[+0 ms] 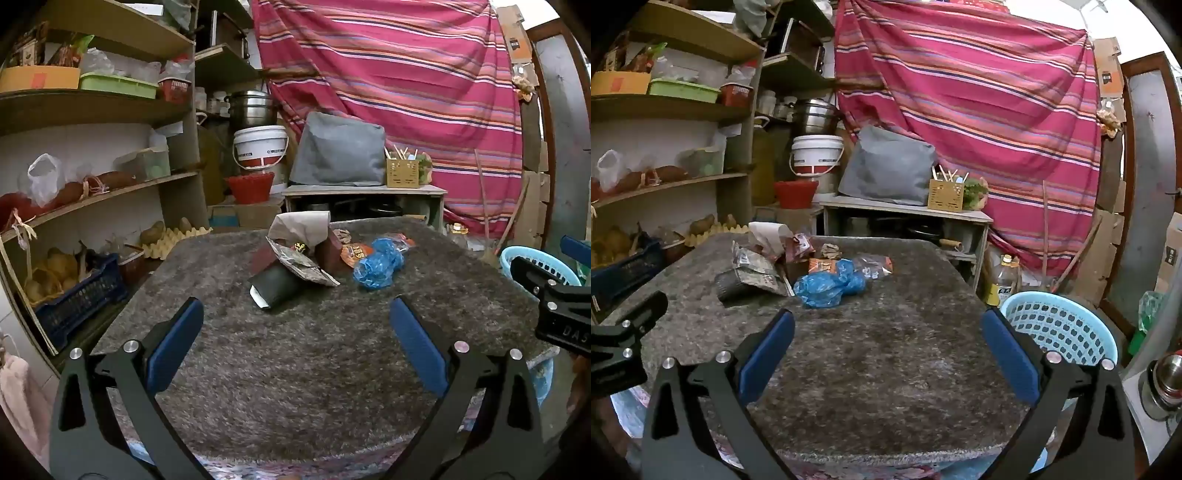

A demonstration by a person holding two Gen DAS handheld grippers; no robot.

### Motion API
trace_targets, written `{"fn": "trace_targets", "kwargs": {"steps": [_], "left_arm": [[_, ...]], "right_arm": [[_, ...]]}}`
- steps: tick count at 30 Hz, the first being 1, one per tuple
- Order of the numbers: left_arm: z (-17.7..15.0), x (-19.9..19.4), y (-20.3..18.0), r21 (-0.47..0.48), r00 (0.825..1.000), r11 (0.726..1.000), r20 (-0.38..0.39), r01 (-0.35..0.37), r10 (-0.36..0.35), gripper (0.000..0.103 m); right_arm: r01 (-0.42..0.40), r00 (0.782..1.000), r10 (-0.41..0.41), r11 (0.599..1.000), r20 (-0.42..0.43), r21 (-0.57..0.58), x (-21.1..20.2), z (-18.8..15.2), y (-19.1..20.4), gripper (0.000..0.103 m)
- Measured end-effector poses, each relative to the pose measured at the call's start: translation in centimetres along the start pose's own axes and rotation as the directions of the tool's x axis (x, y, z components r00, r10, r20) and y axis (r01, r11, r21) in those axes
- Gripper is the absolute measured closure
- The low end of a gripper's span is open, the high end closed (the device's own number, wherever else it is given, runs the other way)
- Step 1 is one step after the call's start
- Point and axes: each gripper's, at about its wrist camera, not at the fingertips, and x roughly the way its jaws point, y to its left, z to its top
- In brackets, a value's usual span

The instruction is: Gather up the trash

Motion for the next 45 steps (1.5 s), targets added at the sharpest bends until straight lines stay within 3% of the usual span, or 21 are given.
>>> {"fn": "trace_targets", "kwargs": {"steps": [45], "left_arm": [[-0.2,1.6,2.0,-0.040,0.999,0.999,-0.044,-0.019,0.018,0.005]], "right_arm": [[-0.024,0.999,0.024,1.000,-0.045,0.010,1.7,-0.4,0.9,0.004]]}}
